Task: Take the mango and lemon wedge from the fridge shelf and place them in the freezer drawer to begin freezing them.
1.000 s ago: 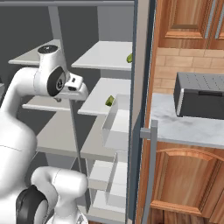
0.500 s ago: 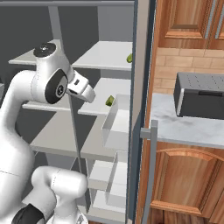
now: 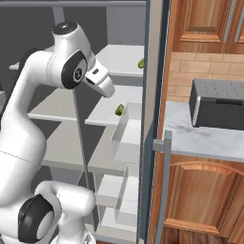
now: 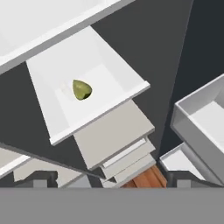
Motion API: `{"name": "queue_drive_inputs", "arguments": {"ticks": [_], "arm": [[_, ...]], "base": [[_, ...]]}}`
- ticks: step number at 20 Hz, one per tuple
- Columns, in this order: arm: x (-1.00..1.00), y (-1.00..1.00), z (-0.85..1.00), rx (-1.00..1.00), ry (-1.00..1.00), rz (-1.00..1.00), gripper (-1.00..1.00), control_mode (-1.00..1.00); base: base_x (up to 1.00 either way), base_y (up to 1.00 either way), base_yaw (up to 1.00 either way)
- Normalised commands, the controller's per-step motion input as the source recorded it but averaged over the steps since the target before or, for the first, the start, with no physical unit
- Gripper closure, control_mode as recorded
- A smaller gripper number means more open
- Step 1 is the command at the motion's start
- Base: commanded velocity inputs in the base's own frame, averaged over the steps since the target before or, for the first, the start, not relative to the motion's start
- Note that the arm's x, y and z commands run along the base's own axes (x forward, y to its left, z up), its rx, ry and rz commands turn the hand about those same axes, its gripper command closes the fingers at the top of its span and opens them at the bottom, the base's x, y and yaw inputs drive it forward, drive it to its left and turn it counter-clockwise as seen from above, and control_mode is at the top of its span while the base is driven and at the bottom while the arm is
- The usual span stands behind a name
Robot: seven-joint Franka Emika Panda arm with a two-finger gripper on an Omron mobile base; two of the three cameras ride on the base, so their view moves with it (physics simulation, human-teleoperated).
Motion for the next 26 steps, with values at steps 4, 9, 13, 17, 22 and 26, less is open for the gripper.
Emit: {"name": "queue_drive_inputs", "arguments": {"ticks": [4,9,13,17,22,26], "arm": [[0.17,0.0,-0.13,-0.01,-0.01,-0.08,-1.0,-1.0],[-0.08,-0.02,0.53,-0.01,-0.24,-0.07,-1.0,-1.0],[0.0,-0.22,0.49,0.0,-0.02,-0.04,-1.0,-1.0],[0.36,-0.31,0.01,0.0,0.07,-0.05,-1.0,-1.0],[0.85,-0.18,-0.01,0.0,0.05,0.0,-1.0,-1.0],[0.53,-0.17,-0.06,0.0,-0.01,0.0,-1.0,-1.0]], "base": [[0.0,0.0,0.0],[0.0,0.0,0.0],[0.0,0.0,0.0],[0.0,0.0,0.0],[0.0,0.0,0.0],[0.0,0.0,0.0]]}}
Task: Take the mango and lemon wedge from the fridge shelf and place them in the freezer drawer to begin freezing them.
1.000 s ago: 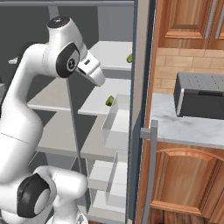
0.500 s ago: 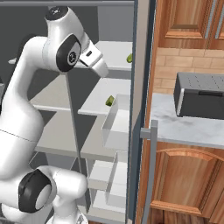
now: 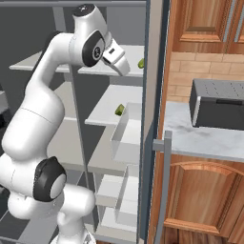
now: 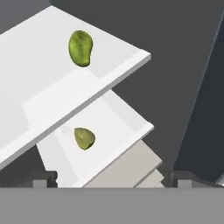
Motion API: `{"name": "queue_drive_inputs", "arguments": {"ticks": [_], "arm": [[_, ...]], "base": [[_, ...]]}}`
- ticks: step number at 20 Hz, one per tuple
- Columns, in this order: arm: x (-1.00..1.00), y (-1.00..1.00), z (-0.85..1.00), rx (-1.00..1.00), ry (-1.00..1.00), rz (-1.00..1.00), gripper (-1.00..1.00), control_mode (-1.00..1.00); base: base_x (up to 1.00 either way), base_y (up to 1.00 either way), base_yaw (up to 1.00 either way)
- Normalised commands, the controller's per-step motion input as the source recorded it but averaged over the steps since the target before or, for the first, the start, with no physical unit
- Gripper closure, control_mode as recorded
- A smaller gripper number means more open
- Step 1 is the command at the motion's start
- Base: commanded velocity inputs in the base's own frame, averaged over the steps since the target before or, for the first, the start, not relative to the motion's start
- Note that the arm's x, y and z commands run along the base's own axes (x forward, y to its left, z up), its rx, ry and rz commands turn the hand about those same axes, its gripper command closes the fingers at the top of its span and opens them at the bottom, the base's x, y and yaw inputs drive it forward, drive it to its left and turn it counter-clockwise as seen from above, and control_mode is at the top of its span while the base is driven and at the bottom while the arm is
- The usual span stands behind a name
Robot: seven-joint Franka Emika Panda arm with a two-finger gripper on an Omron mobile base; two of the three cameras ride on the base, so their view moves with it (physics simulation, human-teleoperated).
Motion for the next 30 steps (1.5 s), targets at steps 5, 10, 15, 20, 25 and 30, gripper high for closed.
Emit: {"name": "queue_drive_inputs", "arguments": {"ticks": [5,10,15,20,25,30], "arm": [[0.41,-0.4,-0.22,0.0,0.0,0.0,-1.0,-1.0],[0.75,-0.14,-0.09,0.0,0.0,0.0,-1.0,-1.0],[0.55,-0.15,-0.09,0.0,0.0,0.01,-1.0,-1.0],[0.43,-0.2,-0.1,0.0,0.0,0.0,-1.0,-1.0],[0.55,-0.09,-0.14,0.0,0.0,0.0,-1.0,-1.0],[0.46,-0.12,-0.2,0.0,0.0,0.0,-1.0,-1.0]], "base": [[0.0,0.0,0.0],[0.0,0.0,0.0],[0.0,0.0,0.0],[0.0,0.0,0.0],[0.0,0.0,0.0],[0.0,0.0,0.0]]}}
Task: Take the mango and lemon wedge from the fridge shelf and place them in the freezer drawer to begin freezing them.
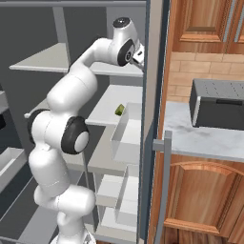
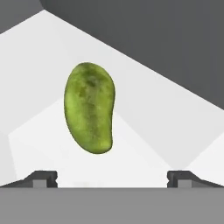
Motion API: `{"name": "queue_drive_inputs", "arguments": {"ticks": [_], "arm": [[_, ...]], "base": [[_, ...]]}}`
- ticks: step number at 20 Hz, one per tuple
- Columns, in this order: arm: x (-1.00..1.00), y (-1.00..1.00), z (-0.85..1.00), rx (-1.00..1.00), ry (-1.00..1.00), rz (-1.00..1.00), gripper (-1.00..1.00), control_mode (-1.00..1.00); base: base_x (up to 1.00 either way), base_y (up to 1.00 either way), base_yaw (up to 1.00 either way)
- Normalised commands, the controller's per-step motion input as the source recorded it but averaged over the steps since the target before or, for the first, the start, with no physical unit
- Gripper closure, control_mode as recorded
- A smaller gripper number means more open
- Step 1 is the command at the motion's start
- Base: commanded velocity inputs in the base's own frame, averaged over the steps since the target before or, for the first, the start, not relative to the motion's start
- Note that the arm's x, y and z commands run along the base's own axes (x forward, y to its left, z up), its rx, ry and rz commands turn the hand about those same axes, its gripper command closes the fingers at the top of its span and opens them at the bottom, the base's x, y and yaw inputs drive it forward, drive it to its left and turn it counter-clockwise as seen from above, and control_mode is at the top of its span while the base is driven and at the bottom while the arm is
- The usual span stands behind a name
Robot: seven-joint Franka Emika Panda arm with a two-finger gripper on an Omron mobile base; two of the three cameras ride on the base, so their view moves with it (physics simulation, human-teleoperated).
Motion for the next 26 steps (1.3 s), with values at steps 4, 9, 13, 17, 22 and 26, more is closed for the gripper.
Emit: {"name": "queue_drive_inputs", "arguments": {"ticks": [4,9,13,17,22,26], "arm": [[0.46,-0.11,-0.18,0.0,0.0,0.0,-1.0,-1.0],[0.49,-0.07,-0.16,0.0,0.0,0.0,-1.0,-1.0],[0.38,-0.03,-0.38,-0.01,0.0,0.0,-1.0,-1.0],[0.3,0.0,-0.72,-0.08,0.02,0.01,1.0,-1.0],[0.18,0.03,-0.89,-0.13,-0.01,0.05,1.0,-1.0],[0.12,0.01,-0.51,-0.01,-0.05,0.09,1.0,-1.0]], "base": [[0.0,0.0,0.0],[0.0,0.0,0.0],[0.0,0.0,0.0],[0.0,0.0,0.0],[0.0,0.0,0.0],[0.0,0.0,0.0]]}}
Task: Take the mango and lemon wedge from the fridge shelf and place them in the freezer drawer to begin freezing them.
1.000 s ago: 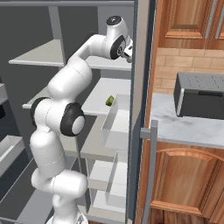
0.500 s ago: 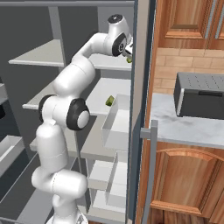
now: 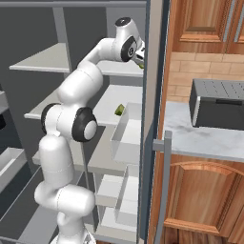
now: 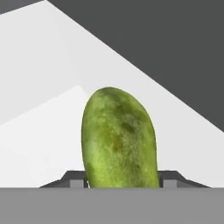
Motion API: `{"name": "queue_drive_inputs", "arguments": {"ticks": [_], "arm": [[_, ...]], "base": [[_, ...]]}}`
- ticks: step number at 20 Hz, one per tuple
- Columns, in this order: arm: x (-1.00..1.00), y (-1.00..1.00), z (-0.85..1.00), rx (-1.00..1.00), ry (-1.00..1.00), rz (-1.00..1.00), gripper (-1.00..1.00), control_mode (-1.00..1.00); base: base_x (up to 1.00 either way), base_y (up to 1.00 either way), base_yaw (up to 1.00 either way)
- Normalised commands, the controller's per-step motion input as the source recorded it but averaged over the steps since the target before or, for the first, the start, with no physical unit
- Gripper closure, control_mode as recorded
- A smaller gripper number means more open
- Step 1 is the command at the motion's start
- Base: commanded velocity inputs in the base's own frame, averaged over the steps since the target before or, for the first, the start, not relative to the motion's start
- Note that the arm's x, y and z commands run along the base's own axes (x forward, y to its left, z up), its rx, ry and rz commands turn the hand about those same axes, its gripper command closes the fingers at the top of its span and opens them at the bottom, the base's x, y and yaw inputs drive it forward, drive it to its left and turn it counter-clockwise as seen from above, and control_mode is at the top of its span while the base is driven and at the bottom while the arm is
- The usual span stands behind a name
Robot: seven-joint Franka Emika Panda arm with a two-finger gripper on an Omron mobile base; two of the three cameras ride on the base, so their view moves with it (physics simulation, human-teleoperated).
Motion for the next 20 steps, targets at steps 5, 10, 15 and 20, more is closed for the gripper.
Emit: {"name": "queue_drive_inputs", "arguments": {"ticks": [5,10,15,20], "arm": [[-0.33,0.15,-0.12,0.0,-0.2,0.11,1.0,-1.0],[-0.92,0.5,-0.08,0.0,-0.2,0.11,1.0,-1.0],[-1.0,0.62,0.01,0.0,-0.03,0.02,1.0,-1.0],[-1.0,0.62,0.16,0.0,0.0,0.04,1.0,-1.0]], "base": [[0.0,0.0,0.0],[0.0,0.0,0.0],[0.0,0.0,0.0],[0.0,0.0,0.0]]}}
